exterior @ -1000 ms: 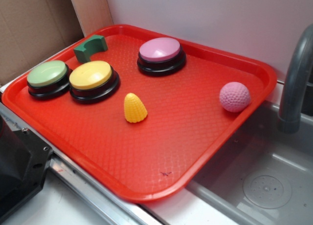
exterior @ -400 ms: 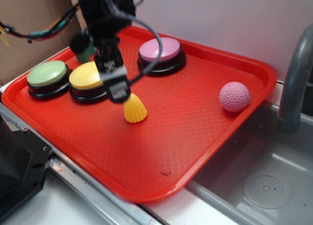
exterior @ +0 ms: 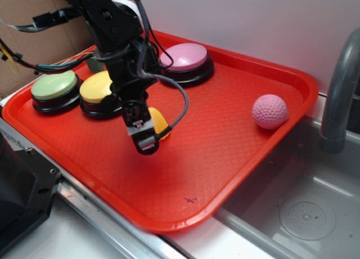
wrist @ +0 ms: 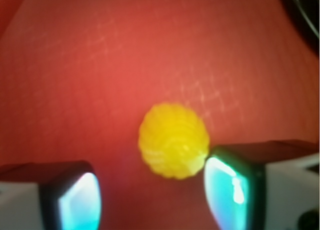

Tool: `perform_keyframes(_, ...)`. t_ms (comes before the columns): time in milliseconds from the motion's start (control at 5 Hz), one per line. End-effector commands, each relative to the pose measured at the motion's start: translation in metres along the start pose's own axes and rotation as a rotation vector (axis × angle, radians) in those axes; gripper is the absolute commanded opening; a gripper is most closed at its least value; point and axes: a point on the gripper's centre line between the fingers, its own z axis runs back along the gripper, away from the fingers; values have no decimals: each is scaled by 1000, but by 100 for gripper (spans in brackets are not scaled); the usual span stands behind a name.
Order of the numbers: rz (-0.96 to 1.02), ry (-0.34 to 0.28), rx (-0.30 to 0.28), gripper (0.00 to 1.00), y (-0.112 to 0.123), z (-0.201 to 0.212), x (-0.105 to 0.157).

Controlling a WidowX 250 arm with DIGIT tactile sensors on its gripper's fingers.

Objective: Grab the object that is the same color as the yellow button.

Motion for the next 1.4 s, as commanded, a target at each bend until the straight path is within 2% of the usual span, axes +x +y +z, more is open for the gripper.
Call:
perform_keyframes(0, -17, -20, 6, 100, -8, 4, 4)
perform_keyframes(200, -17, -20, 6, 100, -8, 4, 4)
perform_keyframes(400, 4, -17, 40, 100, -13, -6, 10)
perform_keyframes(600, -5, -38, 46, 52, -5, -27, 17)
perform_keyframes(800, 2, -24, 35, 0, -8, -29, 19)
perform_keyframes(1000, 43, -20, -5, 0, -12, -9, 11)
perform_keyframes(1200, 164, -53, -36, 0, -23, 45, -11)
